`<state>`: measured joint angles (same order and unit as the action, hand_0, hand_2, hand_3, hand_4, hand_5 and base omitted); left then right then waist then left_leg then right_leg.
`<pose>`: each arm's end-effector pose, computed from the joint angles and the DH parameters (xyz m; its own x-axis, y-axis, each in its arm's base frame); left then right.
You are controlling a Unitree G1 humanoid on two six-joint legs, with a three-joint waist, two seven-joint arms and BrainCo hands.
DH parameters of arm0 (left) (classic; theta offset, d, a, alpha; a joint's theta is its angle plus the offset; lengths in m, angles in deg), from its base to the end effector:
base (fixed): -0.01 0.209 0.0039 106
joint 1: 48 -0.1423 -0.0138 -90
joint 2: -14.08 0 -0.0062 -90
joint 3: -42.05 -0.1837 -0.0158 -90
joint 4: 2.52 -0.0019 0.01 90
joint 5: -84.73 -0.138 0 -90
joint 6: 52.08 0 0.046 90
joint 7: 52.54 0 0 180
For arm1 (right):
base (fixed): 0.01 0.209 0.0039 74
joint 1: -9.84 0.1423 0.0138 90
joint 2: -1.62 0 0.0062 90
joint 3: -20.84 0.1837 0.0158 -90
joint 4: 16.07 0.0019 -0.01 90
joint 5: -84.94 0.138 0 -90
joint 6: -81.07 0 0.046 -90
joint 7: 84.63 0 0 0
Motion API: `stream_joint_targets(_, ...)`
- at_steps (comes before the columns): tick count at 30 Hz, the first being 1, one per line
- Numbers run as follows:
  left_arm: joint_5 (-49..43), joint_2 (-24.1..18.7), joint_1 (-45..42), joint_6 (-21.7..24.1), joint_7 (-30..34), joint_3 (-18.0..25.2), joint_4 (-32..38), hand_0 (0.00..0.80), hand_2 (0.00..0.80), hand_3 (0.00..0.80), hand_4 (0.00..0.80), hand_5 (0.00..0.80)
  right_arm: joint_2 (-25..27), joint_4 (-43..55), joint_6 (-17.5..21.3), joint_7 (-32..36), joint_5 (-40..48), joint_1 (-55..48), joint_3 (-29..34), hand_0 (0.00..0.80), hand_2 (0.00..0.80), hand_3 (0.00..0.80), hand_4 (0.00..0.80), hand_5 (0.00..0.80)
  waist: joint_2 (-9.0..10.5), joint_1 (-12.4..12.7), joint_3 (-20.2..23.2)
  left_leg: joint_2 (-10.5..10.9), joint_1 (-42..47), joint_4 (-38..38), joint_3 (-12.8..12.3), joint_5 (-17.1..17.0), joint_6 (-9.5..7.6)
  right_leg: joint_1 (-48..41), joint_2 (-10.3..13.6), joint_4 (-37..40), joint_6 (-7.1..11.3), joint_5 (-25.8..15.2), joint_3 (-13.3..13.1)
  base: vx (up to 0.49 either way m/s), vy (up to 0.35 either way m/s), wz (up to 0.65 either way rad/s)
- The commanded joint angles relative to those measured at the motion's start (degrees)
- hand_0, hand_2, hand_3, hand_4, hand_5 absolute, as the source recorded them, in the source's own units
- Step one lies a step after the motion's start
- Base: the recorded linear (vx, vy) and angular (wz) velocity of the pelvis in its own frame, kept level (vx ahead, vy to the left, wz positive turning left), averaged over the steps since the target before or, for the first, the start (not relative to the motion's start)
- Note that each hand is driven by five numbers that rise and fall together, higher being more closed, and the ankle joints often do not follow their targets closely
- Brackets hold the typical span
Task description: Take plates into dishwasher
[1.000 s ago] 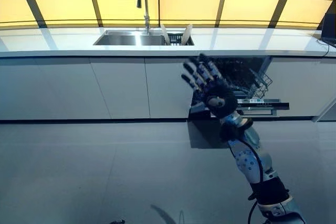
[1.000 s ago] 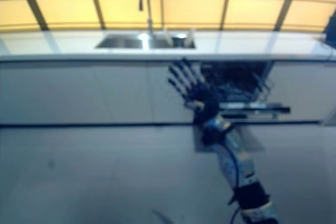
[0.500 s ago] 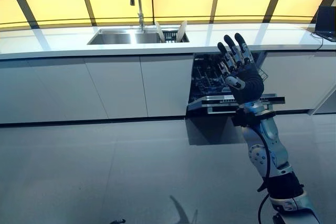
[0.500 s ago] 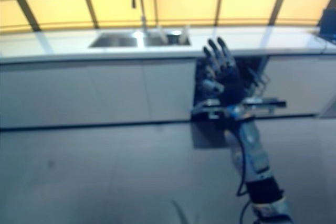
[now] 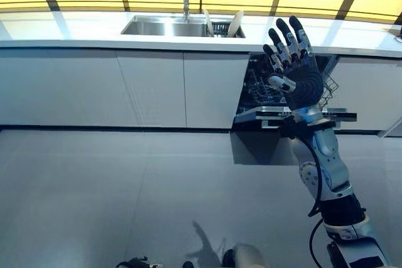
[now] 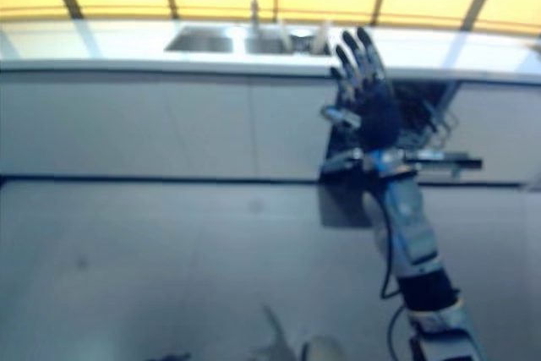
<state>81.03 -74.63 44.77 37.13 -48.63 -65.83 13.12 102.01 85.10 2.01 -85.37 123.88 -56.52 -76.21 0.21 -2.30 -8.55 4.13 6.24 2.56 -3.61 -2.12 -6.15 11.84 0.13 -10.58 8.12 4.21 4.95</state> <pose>0.0752 0.2235 -0.1162 0.2650 0.1054 -0.9585 0.3844 0.9001 0.2052 0.2491 -0.1730 0.1833 0.7356 0.2304 0.6370 -0.3773 0.9204 0.1028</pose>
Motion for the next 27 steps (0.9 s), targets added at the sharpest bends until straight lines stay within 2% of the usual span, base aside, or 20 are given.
stream_joint_targets(1,-2.41,-0.32,-0.60,-0.25,-0.12,-0.88,-1.55,0.000,0.000,0.000,0.000,0.000,4.98,0.60,1.59,0.51,3.84,2.94,6.49,0.000,0.000,0.000,0.000,0.000,1.99,0.94,0.07,5.66,2.97,-2.05,1.22,11.16,1.52,-0.45,-5.75,15.58,-1.21,-9.16,-2.10,0.311,-0.090,0.15)
stream_joint_targets(6,-2.40,-0.87,-0.27,-0.07,0.07,-1.48,-1.68,0.000,0.000,0.000,0.000,0.000,6.33,1.92,3.06,0.04,2.68,1.96,6.91,0.000,0.000,0.000,0.000,0.000,1.96,1.00,-1.66,7.48,2.64,-3.42,4.47,11.80,1.08,2.44,-6.73,15.58,-0.97,-11.86,-1.90,0.429,-0.110,0.17)
stream_joint_targets(8,-2.59,-1.10,0.68,0.42,0.14,-1.85,-1.78,0.000,0.000,0.000,0.000,0.000,7.01,1.96,4.23,-1.22,0.13,2.35,6.97,0.000,0.000,0.000,0.000,0.000,1.40,0.61,-1.78,8.61,2.35,-6.04,6.30,14.12,0.71,1.90,-6.55,14.32,-2.23,-12.37,-1.77,0.681,-0.172,0.30)
stream_joint_targets(9,-2.79,-1.00,0.63,0.58,0.27,-1.93,-1.90,0.000,0.000,0.000,0.000,0.000,7.48,2.09,4.20,-1.49,0.00,2.19,7.03,0.000,0.000,0.000,0.000,0.000,0.73,0.32,-1.38,8.69,3.03,-7.02,6.41,15.18,1.09,1.85,-6.25,12.41,-2.75,-11.81,-1.18,0.776,-0.164,0.50)
stream_joint_targets(11,-3.21,-0.83,-0.18,1.14,0.86,-2.04,-2.25,0.000,0.000,0.000,0.000,0.000,7.67,3.23,2.54,-1.40,0.24,1.77,7.45,0.000,0.000,0.000,0.000,0.000,-1.05,0.03,-0.20,8.22,5.70,-8.64,5.06,16.89,2.50,1.04,-5.35,7.73,-3.94,-8.66,2.09,0.815,-0.123,0.65)
stream_joint_targets(12,-3.68,-0.84,-0.66,2.16,1.44,-1.76,-2.70,0.000,0.000,0.000,0.000,0.000,7.19,3.49,1.09,-1.37,-1.57,2.07,6.90,0.000,0.000,0.000,0.000,0.000,-2.51,-0.45,0.72,7.33,7.10,-11.69,2.22,16.16,3.93,-0.45,-4.87,5.14,-5.27,-4.82,3.81,0.864,-0.124,0.33)
stream_joint_targets(13,-3.06,-0.76,-0.82,2.84,1.48,-1.56,-2.79,0.000,0.000,0.000,0.000,0.000,7.04,3.49,0.61,-1.16,-2.49,2.28,6.54,0.000,0.000,0.000,0.000,0.000,-3.26,-0.89,1.11,6.38,6.87,-15.61,0.14,13.92,5.09,-1.47,-4.98,4.33,-6.16,-3.10,3.62,0.942,-0.148,0.06)
stream_joint_targets(14,-1.96,-0.49,-0.97,3.27,1.33,-1.29,-2.44,0.000,0.000,0.000,0.000,0.000,6.99,3.89,0.10,-0.63,-2.64,2.02,6.32,0.000,0.000,0.000,0.000,0.000,-4.15,-1.53,1.59,4.87,6.09,-21.85,-2.23,8.66,7.38,-3.23,-5.41,4.28,-7.26,-1.82,2.63,0.782,-0.148,0.05)
stream_joint_targets(15,-1.63,-0.26,-1.16,3.82,0.94,-0.84,-2.19,0.000,0.000,0.000,0.000,0.000,7.04,4.33,-0.34,-0.08,-2.48,1.59,6.42,0.000,0.000,0.000,0.000,0.000,-4.86,-2.13,1.87,3.64,5.01,-28.43,-3.41,2.96,9.75,-5.19,-6.04,4.87,-8.25,-1.14,1.69,0.718,-0.163,0.32)
stream_joint_targets(16,-1.31,-0.07,-1.28,4.55,0.43,-0.50,-1.92,0.000,0.000,0.000,0.000,0.000,7.16,4.88,-0.67,0.46,-2.47,1.10,6.83,0.000,0.000,0.000,0.000,0.000,-5.37,-2.20,2.03,1.73,1.14,-37.95,-5.35,-1.26,11.47,-7.38,-6.79,6.57,-9.35,-1.32,0.48,0.606,-0.167,0.59)
stream_joint_targets(17,-0.68,0.14,-1.36,5.22,-0.18,-0.27,-1.55,0.000,0.000,0.000,0.000,0.000,7.35,5.46,-1.02,0.99,-2.32,0.64,7.30,0.000,0.000,0.000,0.000,0.000,-5.55,-2.42,2.06,0.08,-1.73,-44.15,-6.72,-3.04,12.29,-8.93,-7.07,7.36,-10.15,-0.85,-0.03,0.517,-0.205,0.28)
stream_joint_targets(18,-0.52,0.47,-1.30,4.88,-0.77,0.04,-0.44,0.000,0.000,0.000,0.000,0.000,7.57,6.29,-1.61,1.52,-2.25,-0.15,8.27,0.000,0.000,0.000,0.000,0.000,-5.63,-2.70,2.04,-3.47,-7.15,-54.56,-8.79,-2.68,12.66,-11.01,-7.44,8.27,-11.33,-0.22,0.31,0.480,-0.228,0.03)
stream_joint_targets(19,-0.32,0.66,-1.20,4.08,-1.48,0.36,1.02,0.000,0.000,0.000,0.000,0.000,7.61,6.59,-1.74,1.85,-2.34,-0.62,8.99,0.000,0.000,0.000,0.000,0.000,-5.26,-2.87,1.99,-6.02,-11.13,-59.06,-9.62,-0.79,12.08,-12.55,-7.32,8.70,-12.07,0.46,0.76,0.455,-0.244,-0.22)
stream_joint_targets(20,-0.39,0.56,-0.89,2.99,-2.14,0.81,2.83,0.000,0.000,0.000,0.000,0.000,7.80,6.47,-1.67,1.47,-2.24,-0.57,9.35,0.000,0.000,0.000,0.000,0.000,-4.52,-2.88,1.85,-8.34,-14.37,-60.14,-10.29,2.78,10.46,-13.97,-6.78,8.57,-12.54,1.35,1.29,0.424,-0.193,-0.31)
stream_joint_targets(22,-0.30,-0.06,-0.21,1.71,-2.50,0.94,4.43,0.000,0.000,0.000,0.000,0.000,8.20,5.88,-1.84,-0.07,-2.55,0.23,9.21,0.000,0.000,0.000,0.000,0.000,-2.56,-2.58,1.47,-9.01,-16.63,-53.48,-10.26,7.14,7.98,-15.16,-5.09,7.92,-12.79,2.49,1.58,0.401,-0.107,-0.10)
stream_joint_targets(23,-0.36,-0.65,0.17,1.25,-2.59,1.00,4.81,0.000,0.000,0.000,0.000,0.000,8.35,5.51,-2.51,-1.88,-3.57,1.55,8.50,0.000,0.000,0.000,0.000,0.000,-1.44,-2.28,1.35,-8.90,-17.06,-46.64,-10.28,9.63,6.46,-15.30,-3.87,7.27,-12.83,3.19,1.97,0.425,-0.017,0.11)
stream_joint_targets(24,-0.38,-1.10,0.41,0.78,-2.51,1.23,5.07,0.000,0.000,0.000,0.000,0.000,8.40,5.01,-3.01,-3.27,-4.15,2.86,7.64,0.000,0.000,0.000,0.000,0.000,-0.02,-2.26,1.20,-7.66,-15.46,-37.51,-10.71,10.05,5.74,-15.59,-2.12,6.54,-12.61,3.95,2.17,0.439,0.039,0.03)
stream_joint_targets(25,-0.42,-1.44,0.54,0.44,-2.38,1.41,5.20,0.000,0.000,0.000,0.000,0.000,8.46,4.66,-3.40,-4.27,-4.63,3.73,7.05,0.000,0.000,0.000,0.000,0.000,0.61,-2.26,1.16,-7.14,-14.67,-30.48,-10.52,10.28,5.54,-15.61,-1.31,5.88,-12.44,4.44,2.44,0.474,0.080,-0.16)
stream_joint_targets(26,-0.71,-1.66,0.33,0.39,-2.43,1.57,5.07,0.000,0.000,0.000,0.000,0.000,8.82,4.37,-3.75,-5.51,-5.06,4.23,6.65,0.000,0.000,0.000,0.000,0.000,1.41,-2.25,1.14,-6.34,-13.52,-21.15,-9.41,9.90,5.58,-15.94,-0.51,5.38,-11.92,4.76,2.62,0.512,0.098,-0.25)
stream_joint_targets(27,-0.55,-1.69,-0.13,0.57,-2.78,1.60,4.72,0.000,0.000,0.000,0.000,0.000,9.31,4.18,-3.91,-6.40,-5.02,4.38,6.35,0.000,0.000,0.000,0.000,0.000,1.93,-2.30,1.31,-5.66,-12.04,-12.13,-7.76,8.09,5.99,-16.52,-0.19,5.44,-11.28,4.89,2.60,0.542,0.096,-0.15)
